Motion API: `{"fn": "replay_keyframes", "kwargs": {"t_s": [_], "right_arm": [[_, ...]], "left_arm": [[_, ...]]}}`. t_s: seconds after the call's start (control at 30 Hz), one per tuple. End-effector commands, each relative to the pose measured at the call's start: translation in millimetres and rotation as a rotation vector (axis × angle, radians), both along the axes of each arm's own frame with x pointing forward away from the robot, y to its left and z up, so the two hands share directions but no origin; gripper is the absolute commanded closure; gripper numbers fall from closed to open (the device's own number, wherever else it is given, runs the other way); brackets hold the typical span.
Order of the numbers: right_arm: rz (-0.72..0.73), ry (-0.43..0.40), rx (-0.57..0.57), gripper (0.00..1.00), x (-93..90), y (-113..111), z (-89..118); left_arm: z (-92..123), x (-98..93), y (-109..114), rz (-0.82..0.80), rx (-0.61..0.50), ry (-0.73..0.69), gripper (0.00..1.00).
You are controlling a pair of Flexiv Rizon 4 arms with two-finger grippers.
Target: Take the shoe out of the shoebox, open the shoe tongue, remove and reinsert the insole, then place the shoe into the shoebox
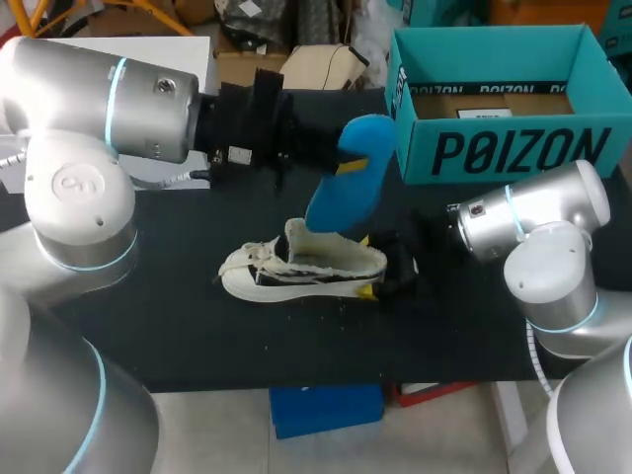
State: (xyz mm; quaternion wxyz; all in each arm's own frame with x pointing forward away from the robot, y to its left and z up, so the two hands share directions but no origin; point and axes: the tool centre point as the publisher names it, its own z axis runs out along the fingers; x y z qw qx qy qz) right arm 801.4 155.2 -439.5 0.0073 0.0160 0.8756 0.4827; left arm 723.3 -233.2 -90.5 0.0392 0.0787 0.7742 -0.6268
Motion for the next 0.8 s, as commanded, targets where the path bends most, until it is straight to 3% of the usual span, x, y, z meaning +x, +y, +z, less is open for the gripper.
{"fn": "replay_keyframes", "kwargs": {"t_s": [0.03, 0.33, 0.8], "right_arm": [[-0.001, 0.001, -0.002, 1.00, 1.1, -0.2, -1.8], [-0.001, 0.001, -0.002, 1.00, 1.1, -0.2, -1.8], [-0.001, 0.001, -0.002, 1.00, 1.1, -0.2, -1.8]], "left_arm": [[15.1, -4.5, 5.4, -0.033, -0.155, 0.084, 1.00], [61.1, -20.6, 5.2, -0.054, -0.142, 0.191, 1.00], [118.0, -42.0, 11.3, -0.074, -0.250, 0.373, 1.00]]}}
